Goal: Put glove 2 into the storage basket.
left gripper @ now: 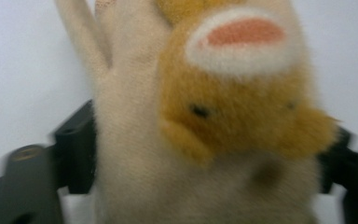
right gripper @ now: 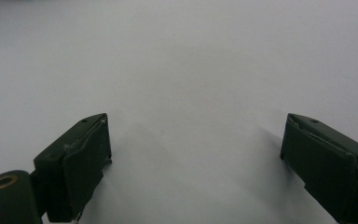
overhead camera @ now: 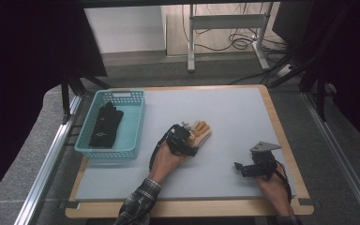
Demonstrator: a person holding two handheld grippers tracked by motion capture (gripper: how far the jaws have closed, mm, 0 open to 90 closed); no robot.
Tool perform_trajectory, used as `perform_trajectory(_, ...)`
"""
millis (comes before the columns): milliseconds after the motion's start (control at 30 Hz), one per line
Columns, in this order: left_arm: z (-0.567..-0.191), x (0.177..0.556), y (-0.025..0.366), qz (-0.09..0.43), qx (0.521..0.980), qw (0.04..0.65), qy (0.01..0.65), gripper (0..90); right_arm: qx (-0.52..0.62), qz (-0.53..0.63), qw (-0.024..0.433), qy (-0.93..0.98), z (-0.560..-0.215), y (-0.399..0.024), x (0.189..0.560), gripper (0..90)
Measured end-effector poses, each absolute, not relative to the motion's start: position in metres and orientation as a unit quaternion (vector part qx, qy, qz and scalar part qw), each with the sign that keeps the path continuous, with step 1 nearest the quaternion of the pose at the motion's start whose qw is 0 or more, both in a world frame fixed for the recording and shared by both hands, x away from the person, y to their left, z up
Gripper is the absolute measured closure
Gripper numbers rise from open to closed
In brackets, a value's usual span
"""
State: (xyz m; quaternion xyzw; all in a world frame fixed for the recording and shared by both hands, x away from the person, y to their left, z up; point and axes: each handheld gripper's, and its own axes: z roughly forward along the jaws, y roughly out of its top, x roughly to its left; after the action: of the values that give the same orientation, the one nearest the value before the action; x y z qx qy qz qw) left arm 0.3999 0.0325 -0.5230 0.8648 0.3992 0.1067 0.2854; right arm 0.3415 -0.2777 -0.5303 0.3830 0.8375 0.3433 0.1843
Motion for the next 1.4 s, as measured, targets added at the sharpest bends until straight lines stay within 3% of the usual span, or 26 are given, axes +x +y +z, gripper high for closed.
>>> perform_trajectory(200, -0.520, 0.398, 0.033, 0.107, 0.868, 0.284, 0.393, 43.9, 0.383, 0.343, 0.184, 0.838, -0.530, -0.278, 0.341, 8.1)
perform_trajectory(400, -0.518, 0.396, 0.033, 0.110, 0.872, 0.278, 0.388, 55.0, 0.383, 0.343, 0.184, 0.837, -0.530, -0.278, 0.341, 8.1)
perform_trajectory(1033, -0.499, 0.396, 0.044, 0.116, 0.860, 0.299, 0.397, 56.7, 0.383, 0.343, 0.184, 0.838, -0.530, -0.278, 0.341, 8.1)
perform_trajectory(1400, -0.463, 0.397, 0.064, 0.140, 0.848, 0.307, 0.409, 56.1, 0.383, 0.343, 0.184, 0.838, -0.530, -0.278, 0.341, 8.1)
